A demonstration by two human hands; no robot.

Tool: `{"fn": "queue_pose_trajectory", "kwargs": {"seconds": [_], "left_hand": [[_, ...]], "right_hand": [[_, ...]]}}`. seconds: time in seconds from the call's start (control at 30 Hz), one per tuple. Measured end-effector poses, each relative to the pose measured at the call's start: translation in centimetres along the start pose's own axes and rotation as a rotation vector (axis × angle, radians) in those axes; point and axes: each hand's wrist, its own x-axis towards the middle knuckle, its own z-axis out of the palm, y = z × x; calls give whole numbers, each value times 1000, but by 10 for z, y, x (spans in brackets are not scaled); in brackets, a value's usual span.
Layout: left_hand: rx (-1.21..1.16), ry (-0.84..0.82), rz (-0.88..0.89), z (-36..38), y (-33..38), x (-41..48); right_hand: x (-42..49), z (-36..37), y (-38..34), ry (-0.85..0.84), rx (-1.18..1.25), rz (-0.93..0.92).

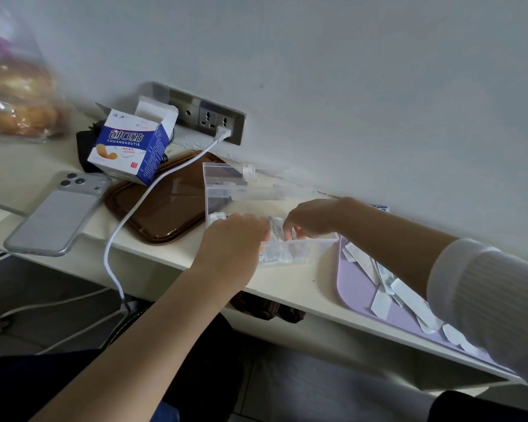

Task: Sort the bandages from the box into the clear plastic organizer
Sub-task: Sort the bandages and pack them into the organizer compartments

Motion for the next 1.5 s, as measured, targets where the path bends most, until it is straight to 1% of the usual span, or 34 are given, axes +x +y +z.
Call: {"fn": "queue_pose_trajectory", "kwargs": {"seconds": [0.2, 0.4, 0.5, 0.57, 0.67, 0.8, 1.03, 1.1, 1.23, 1.33, 1.43, 1.5], "left_hand": [[-11, 7, 6, 4, -2, 1], [-25, 5, 1, 6, -3, 2], [-21, 11, 14, 6, -4, 2], [-23, 21, 13, 6, -4, 1], [-31, 38, 7, 4, -2, 0], [-40, 27, -13, 1, 1, 0], [63, 26, 42, 2, 10, -2], [107, 53, 88, 7, 16, -3], [194, 174, 187, 20, 32, -2], [153, 206, 261, 29, 53, -2], [74, 143, 329, 48, 81, 3], [36, 30, 347, 64, 101, 8]], "right_hand": [[1, 0, 3, -31, -126, 22], [3, 1, 3, -19, -148, 15], [1, 2, 3, 0, -120, 9], [-2, 3, 4, 83, -82, 24], [-7, 8, 8, 278, -98, 66], [-23, 19, 16, 540, -120, 32], [-69, 67, 35, 785, 127, 59], [-82, 86, 46, 780, 155, 108], [-106, 126, 73, 662, 218, 281], [-118, 152, 94, 565, 352, 419], [-128, 174, 110, 386, 452, 487], [-132, 182, 113, 275, 502, 465]]}}
